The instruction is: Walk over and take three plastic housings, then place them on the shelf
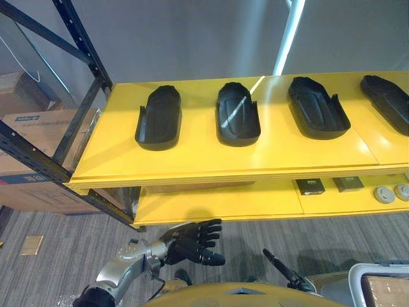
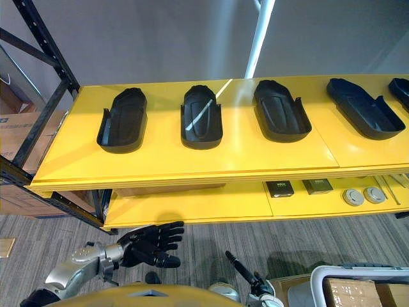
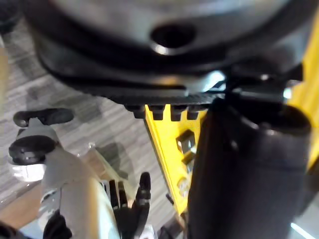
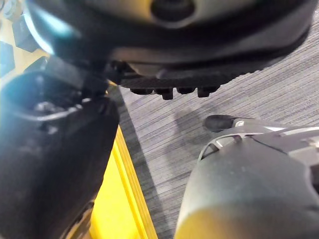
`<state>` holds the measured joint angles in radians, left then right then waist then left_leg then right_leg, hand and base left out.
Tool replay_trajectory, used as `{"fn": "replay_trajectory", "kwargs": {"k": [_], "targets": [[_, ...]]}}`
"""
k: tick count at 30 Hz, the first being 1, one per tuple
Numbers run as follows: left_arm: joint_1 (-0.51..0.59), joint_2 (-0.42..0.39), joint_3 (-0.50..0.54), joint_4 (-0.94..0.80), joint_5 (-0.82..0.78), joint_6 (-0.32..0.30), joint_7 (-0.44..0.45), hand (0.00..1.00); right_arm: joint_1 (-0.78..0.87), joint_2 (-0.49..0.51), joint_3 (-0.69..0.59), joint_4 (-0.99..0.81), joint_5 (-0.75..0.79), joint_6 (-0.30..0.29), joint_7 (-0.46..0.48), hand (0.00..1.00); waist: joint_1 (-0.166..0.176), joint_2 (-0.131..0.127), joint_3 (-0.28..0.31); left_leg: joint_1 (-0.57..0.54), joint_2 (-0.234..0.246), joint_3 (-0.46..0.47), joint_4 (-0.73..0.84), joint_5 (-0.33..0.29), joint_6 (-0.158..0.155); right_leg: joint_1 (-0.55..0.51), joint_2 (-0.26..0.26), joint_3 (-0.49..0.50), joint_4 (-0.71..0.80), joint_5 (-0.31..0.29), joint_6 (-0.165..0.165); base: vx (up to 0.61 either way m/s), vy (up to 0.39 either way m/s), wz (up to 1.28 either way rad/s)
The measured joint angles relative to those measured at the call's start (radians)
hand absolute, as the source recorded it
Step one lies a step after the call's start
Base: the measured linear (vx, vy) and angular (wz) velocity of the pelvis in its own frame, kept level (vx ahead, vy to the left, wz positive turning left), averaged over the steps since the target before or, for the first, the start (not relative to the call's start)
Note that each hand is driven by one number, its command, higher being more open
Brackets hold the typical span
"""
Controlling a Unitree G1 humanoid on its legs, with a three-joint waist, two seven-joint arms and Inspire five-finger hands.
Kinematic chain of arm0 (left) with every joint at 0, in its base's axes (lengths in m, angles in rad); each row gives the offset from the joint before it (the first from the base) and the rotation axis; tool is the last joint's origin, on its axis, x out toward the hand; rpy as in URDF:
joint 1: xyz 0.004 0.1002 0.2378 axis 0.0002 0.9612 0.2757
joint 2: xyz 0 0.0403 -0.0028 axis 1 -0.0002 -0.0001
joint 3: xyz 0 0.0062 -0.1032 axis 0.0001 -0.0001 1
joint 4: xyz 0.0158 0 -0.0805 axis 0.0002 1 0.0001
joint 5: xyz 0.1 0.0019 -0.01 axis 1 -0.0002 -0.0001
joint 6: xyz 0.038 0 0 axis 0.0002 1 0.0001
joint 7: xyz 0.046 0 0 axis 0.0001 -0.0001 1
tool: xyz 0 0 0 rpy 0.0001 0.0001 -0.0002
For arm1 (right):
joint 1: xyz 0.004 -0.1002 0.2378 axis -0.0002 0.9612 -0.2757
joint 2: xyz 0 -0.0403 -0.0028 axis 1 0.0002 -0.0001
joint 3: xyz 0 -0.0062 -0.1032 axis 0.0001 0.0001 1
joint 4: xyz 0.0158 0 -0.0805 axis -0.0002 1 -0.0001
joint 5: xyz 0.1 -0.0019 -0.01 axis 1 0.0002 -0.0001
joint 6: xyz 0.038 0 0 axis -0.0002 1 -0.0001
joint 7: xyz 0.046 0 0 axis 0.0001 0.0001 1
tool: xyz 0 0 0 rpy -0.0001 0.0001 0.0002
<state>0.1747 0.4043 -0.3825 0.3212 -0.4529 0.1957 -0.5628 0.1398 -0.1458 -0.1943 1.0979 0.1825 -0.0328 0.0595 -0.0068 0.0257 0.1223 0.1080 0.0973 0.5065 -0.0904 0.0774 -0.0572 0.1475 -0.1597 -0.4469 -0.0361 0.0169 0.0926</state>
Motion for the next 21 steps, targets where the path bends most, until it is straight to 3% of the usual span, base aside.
{"fn": "replay_trajectory", "kwargs": {"k": [2,5,8,10,11,13,16,21], "targets": [[0.026,-0.065,0.034,0.068,-0.017,-0.03,0.094,1.0,0.001,0.011,0.007,0.0,0.001,0.0,0.0,1.0,0.0,-0.004,-0.001,0.005,0.0,-0.004,0.0,-0.002,-0.001,0.011,0.0,-0.01,-0.002,-0.003,0.002,0.02,0.002,0.1],[0.054,-0.124,0.073,0.145,-0.064,-0.087,0.15,1.0,-0.004,0.014,0.011,0.0,0.001,0.002,0.0,1.0,0.003,-0.016,0.004,-0.001,0.0,-0.006,0.008,-0.004,0.001,0.009,-0.002,-0.014,-0.001,-0.003,0.003,0.02,0.006,0.05],[0.073,-0.148,0.095,0.207,-0.091,-0.15,0.185,1.0,-0.017,0.023,0.012,0.0,0.0,0.005,0.0,1.0,0.006,-0.027,0.017,-0.082,0.032,-0.031,0.178,-0.079,0.009,0.004,-0.009,-0.021,0.005,-0.002,0.005,0.01,0.003,0.11],[0.09,-0.188,0.163,0.239,-0.1,-0.201,0.207,1.0,-0.033,0.023,0.013,-0.001,-0.01,0.004,0.001,1.0,0.013,-0.031,0.043,-0.174,0.064,-0.096,0.362,-0.114,0.006,-0.006,-0.012,-0.01,0.013,-0.002,0.004,-0.05,0.004,-0.04],[0.1,-0.212,0.203,0.24,-0.124,-0.23,0.225,1.0,-0.04,0.015,0.016,0.0,-0.04,0.004,0.001,1.0,0.037,-0.027,0.052,-0.193,0.072,-0.132,0.409,-0.117,0.002,-0.018,-0.015,0.018,0.016,-0.002,0.004,-0.09,0.037,-0.45],[0.11,-0.235,0.237,0.266,-0.139,-0.27,0.239,1.0,-0.043,-0.002,0.022,-0.003,-0.058,0.002,-0.001,1.0,0.043,-0.011,0.056,-0.187,0.077,-0.149,0.409,-0.125,-0.01,-0.024,-0.015,0.04,0.018,-0.003,0.006,-0.06,0.04,-0.35],[0.091,-0.262,0.246,0.372,-0.133,-0.317,0.279,1.0,-0.033,-0.012,0.004,-0.002,-0.008,0.003,-0.032,1.0,0.02,0.02,0.046,-0.126,0.066,-0.13,0.293,-0.159,-0.005,-0.034,-0.014,0.043,0.028,-0.001,0.016,-0.03,0.048,-0.11],[0.019,-0.282,0.293,0.531,-0.042,-0.329,0.43,1.0,-0.003,0.033,-0.033,-0.016,0.037,-0.001,-0.082,1.0,-0.007,-0.011,0.049,-0.049,0.001,-0.057,0.139,-0.104,0.006,-0.046,-0.071,0.05,0.071,0.006,0.041,-0.02,0.096,-0.09]]}}
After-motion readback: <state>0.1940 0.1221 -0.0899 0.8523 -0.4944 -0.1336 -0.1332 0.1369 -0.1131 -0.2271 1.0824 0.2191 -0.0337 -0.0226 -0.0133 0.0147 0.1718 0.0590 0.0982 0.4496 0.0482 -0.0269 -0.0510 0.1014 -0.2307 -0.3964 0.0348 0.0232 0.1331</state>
